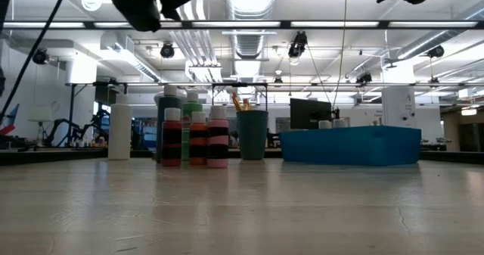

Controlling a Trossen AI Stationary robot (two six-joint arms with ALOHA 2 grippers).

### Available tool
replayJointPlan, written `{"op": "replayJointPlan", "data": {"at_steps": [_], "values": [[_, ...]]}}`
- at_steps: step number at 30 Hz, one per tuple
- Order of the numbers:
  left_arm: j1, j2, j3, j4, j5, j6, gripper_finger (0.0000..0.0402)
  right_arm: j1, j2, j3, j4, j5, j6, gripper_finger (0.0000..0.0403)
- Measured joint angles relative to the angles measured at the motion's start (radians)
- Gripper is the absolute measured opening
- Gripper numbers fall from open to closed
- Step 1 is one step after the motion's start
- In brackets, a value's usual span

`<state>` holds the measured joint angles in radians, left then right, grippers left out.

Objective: Pick & Place Paint Supplies
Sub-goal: Put the small blue paint bottle into the blue bin

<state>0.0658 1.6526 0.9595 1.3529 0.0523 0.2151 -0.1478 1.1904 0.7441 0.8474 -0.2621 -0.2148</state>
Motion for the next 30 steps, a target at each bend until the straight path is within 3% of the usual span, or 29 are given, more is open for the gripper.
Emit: {"op": "replayJointPlan", "data": {"at_steps": [30], "values": [[0.017, 0.131, 0.219, 0.044, 0.176, -0.042, 0.0254, 0.006, -0.002, -0.002, 0.026, -0.028, 0.002, 0.0124]]}}
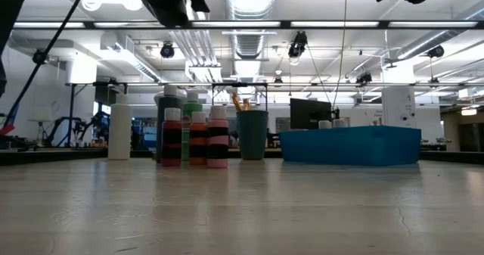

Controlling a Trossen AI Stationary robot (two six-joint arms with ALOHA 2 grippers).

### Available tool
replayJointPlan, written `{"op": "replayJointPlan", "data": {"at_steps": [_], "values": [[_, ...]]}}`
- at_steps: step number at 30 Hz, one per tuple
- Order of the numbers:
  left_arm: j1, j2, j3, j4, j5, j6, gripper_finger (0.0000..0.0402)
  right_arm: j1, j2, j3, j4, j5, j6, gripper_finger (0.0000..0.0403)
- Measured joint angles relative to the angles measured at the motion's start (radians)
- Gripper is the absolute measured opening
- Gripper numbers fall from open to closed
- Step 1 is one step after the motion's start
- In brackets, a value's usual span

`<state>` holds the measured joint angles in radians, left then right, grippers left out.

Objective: Pick & Place Paint Supplies
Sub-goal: Put the small blue paint bottle into the blue bin

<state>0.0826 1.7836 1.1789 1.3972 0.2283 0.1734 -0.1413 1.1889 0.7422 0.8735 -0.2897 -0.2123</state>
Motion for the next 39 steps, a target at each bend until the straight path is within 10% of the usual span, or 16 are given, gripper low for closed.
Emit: {"op": "replayJointPlan", "data": {"at_steps": [29, 39], "values": [[0.007, 0.012, 0.012, 0.01, 0.002, -0.016, 0.0139, 0.0, 0.0, 0.0, -0.002, -0.023, 0.013, 0.0134], [0.008, -0.104, 0.009, -0.35, 0.002, 0.028, 0.0139, -0.001, -0.02, 0.0, -0.112, -0.025, 0.041, 0.0175]]}}
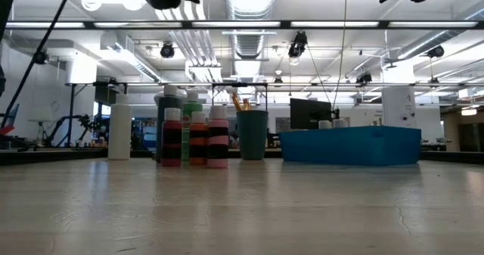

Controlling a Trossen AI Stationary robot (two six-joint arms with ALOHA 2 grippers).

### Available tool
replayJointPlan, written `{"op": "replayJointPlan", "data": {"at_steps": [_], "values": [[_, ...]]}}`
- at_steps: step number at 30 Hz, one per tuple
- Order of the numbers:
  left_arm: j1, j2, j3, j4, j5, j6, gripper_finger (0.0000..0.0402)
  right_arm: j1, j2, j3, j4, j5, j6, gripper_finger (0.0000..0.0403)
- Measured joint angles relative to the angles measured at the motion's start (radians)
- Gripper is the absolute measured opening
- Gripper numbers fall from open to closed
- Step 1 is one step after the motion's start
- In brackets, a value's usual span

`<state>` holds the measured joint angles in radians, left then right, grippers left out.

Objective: Pick & Place Paint Supplies
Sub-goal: Put the small blue paint bottle into the blue bin

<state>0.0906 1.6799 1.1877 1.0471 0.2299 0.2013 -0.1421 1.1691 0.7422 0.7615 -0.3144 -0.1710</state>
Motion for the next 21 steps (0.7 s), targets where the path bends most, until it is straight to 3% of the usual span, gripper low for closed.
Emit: {"op": "replayJointPlan", "data": {"at_steps": [8, 12, 16, 21], "values": [[-0.001, -0.13, 0.0, -0.353, -0.059, 0.072, 0.0139, -0.001, -0.066, 0.0, -0.189, 0.008, 0.011, 0.018], [0.004, -0.181, 0.005, -0.546, -0.142, 0.087, 0.0139, 0.0, -0.093, 0.0, -0.236, 0.001, 0.043, 0.017], [0.013, -0.194, 0.004, -0.696, -0.221, 0.059, 0.0139, 0.002, -0.092, 0.0, -0.245, -0.005, 0.065, 0.0161], [0.02, -0.185, 0.01, -0.806, -0.235, -0.022, 0.0139, -0.001, -0.079, 0.002, -0.302, 0.057, 0.067, 0.0166]]}}
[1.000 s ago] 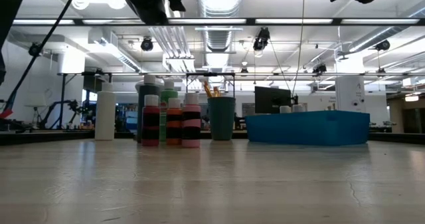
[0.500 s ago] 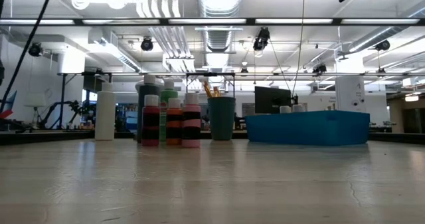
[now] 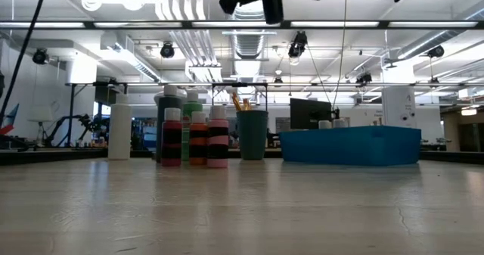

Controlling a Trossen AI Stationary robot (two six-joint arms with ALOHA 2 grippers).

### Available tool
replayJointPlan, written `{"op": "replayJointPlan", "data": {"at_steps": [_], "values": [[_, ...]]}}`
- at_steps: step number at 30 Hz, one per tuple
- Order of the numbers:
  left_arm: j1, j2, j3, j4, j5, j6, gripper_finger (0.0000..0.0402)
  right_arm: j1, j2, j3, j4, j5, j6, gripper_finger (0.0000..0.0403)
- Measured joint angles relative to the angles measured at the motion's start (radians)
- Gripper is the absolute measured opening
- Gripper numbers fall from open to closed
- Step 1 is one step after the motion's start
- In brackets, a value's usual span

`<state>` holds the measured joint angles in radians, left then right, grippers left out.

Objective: Pick & Place Paint Supplies
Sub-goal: Put the small blue paint bottle into the blue bin

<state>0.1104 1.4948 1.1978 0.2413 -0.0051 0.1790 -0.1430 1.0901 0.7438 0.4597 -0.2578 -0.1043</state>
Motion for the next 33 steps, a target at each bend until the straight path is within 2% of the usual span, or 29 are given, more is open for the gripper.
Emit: {"op": "replayJointPlan", "data": {"at_steps": [3, 14, 21, 26, 33], "values": [[0.001, 0.007, 0.0, -0.006, -0.001, -0.026, 0.0139, 0.0, 0.01, 0.007, -0.062, 0.076, 0.0, 0.0179], [0.007, 0.01, -0.001, -0.069, -0.021, -0.065, 0.0139, 0.0, 0.026, 0.038, -0.065, 0.089, -0.004, 0.0225], [0.008, 0.012, -0.001, -0.072, -0.021, -0.061, 0.0139, 0.0, 0.027, 0.038, -0.058, 0.132, 0.005, 0.0242], [0.011, 0.012, -0.001, -0.069, -0.022, -0.061, 0.0139, 0.002, 0.084, 0.067, -0.051, 0.16, 0.018, 0.0242], [0.012, 0.009, -0.002, -0.092, -0.036, -0.055, 0.0139, 0.001, 0.197, 0.187, -0.187, 0.163, -0.024, 0.0222]]}}
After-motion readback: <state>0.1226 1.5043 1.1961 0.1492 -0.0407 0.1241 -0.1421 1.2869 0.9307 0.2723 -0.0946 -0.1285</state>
